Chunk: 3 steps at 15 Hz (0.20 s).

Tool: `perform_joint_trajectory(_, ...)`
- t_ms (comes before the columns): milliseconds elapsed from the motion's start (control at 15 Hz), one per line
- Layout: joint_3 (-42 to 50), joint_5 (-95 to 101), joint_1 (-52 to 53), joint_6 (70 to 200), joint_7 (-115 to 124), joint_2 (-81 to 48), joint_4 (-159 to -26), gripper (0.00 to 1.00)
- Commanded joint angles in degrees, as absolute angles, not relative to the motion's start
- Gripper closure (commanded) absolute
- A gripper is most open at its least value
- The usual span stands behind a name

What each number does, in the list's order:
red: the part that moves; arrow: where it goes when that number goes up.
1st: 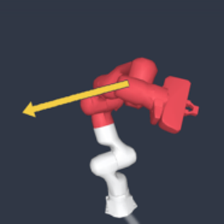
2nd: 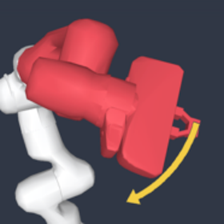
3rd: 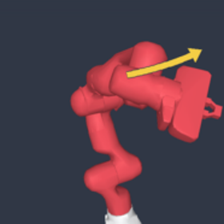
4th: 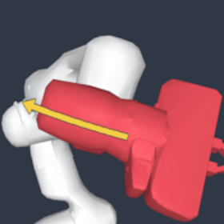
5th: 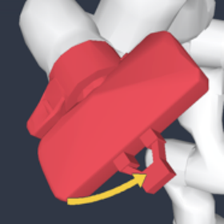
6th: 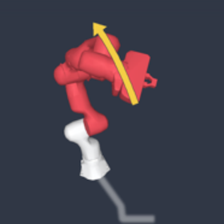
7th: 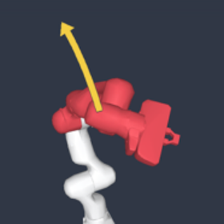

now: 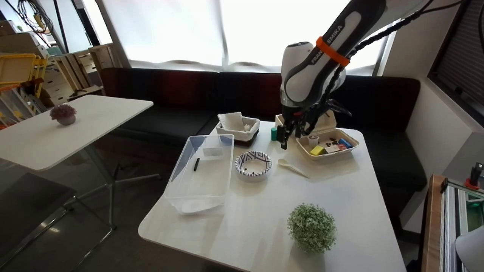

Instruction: Use the plastic spoon to move some of the beans from the takeaway pack to the white plate

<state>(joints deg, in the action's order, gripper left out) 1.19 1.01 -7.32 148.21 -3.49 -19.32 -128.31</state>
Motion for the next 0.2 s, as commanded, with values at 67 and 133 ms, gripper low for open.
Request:
perform_joint_trajectory(67,2.1,0.6,-6.3,147.8,-3.7,-16.7,-129.2,0.0)
perform_joint_trajectory(133,2.1,0.7,-6.2,147.8,-3.7,-16.0,-129.7,0.0)
